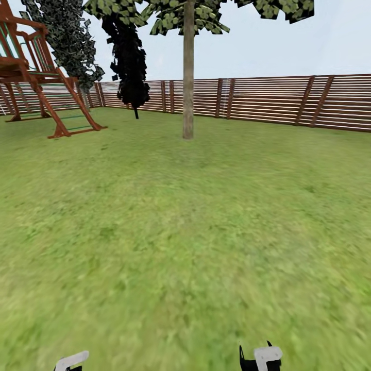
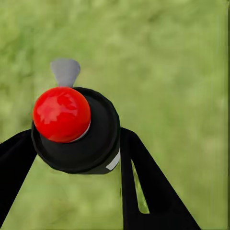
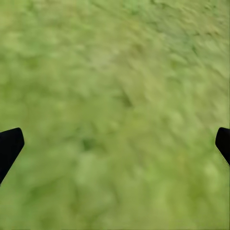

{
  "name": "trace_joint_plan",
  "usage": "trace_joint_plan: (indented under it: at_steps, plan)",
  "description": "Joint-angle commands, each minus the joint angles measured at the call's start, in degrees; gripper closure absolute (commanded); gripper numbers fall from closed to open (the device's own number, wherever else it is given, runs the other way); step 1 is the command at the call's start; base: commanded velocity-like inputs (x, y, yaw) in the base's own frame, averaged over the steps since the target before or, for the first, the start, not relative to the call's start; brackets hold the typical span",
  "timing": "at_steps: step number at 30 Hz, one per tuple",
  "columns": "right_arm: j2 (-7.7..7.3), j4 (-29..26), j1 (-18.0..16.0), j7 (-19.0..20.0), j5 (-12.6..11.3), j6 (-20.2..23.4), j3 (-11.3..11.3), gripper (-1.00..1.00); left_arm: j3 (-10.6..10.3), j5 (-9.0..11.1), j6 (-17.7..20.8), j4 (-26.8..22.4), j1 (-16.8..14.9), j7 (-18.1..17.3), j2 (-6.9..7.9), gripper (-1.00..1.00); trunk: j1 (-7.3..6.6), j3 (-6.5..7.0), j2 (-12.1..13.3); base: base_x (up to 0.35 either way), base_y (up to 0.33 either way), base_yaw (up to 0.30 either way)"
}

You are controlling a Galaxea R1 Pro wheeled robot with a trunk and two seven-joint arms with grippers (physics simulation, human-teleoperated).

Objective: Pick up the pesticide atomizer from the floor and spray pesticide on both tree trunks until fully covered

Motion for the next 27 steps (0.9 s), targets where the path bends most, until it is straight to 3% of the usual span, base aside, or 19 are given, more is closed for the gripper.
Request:
trace_joint_plan:
  at_steps: [1,27]
  plan:
    - [0.0,0.0,0.0,0.0,0.0,-0.01,0.0,-1.0,0.0,0.0,0.0,0.0,0.0,0.0,0.0,1.0,0.0,0.0,0.0,0.338,0.0,0.0]
    - [0.0,0.0,0.0,0.0,0.0,0.01,0.0,-1.0,0.0,0.0,-0.09,0.0,0.0,0.0,0.0,1.0,0.0,0.0,0.0,0.339,0.0,0.0]
